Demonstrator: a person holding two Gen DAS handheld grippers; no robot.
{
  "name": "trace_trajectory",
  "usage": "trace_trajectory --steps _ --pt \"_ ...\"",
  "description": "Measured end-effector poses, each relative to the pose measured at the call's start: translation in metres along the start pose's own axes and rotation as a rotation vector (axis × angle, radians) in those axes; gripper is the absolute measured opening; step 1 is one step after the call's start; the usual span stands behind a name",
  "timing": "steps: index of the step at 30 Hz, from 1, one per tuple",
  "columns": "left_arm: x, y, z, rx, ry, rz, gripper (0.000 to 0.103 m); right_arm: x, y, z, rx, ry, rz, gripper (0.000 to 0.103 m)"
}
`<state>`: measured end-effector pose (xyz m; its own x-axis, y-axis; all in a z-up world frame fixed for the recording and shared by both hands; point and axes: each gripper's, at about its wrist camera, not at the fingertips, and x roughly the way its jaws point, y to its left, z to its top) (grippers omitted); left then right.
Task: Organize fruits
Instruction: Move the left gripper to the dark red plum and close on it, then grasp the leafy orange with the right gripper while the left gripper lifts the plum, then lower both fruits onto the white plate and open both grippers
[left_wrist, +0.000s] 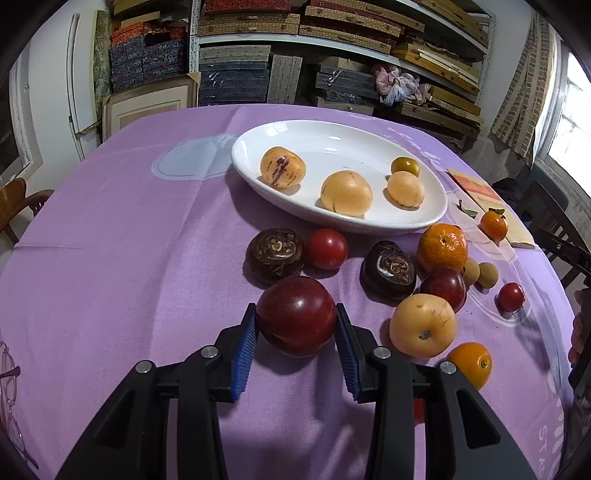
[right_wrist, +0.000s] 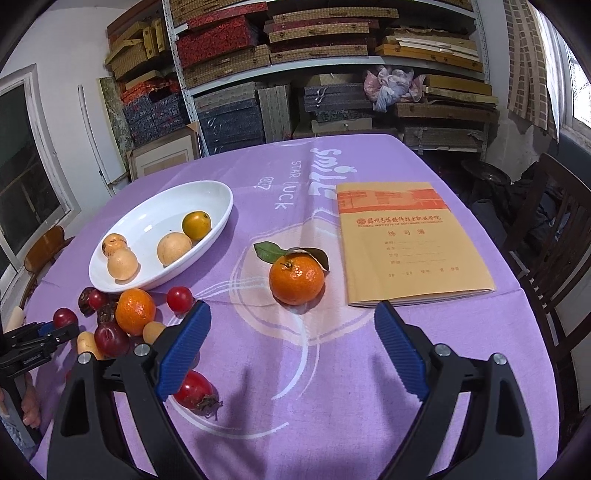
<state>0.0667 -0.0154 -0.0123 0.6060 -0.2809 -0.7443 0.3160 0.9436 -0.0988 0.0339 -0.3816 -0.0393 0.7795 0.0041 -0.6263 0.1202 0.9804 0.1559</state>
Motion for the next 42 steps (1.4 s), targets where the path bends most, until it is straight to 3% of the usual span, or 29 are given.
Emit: trace_trajectory --steps 7,10,17,22,24,26,34,42 --pt "-0.005 0.001 -0.002 0.004 -0.015 -0.011 0.041 0.038 0.019 0.016 -0.087 0.084 -0.048 0.083" --pt "-0.005 0.001 -0.002 0.003 -0.016 -0.012 0.041 0.058 0.025 0.022 -0.121 0.118 -0.068 0.077" --pt "-0.004 0.002 -0.002 -0.002 -0.004 -0.020 0.041 0.083 0.013 0.024 -0.080 0.164 -0.054 0.061" --pt "-0.001 0.004 -0.001 -0.004 0.003 -0.026 0.041 0.091 0.007 0.021 -0.072 0.174 -0.058 0.059" --pt "0.000 0.005 0.000 -0.007 0.005 -0.025 0.041 0.093 0.006 0.020 -0.072 0.179 -0.057 0.053" --pt "0.001 0.005 0.000 -0.008 0.006 -0.024 0.041 0.092 0.004 0.021 -0.070 0.175 -0.053 0.047" --pt "0.002 0.006 -0.001 -0.009 0.007 -0.028 0.041 0.081 0.009 0.019 -0.084 0.150 -0.026 0.046" --pt "-0.004 0.004 0.003 -0.012 -0.027 -0.029 0.041 0.044 0.047 0.015 -0.132 0.092 0.072 0.046"
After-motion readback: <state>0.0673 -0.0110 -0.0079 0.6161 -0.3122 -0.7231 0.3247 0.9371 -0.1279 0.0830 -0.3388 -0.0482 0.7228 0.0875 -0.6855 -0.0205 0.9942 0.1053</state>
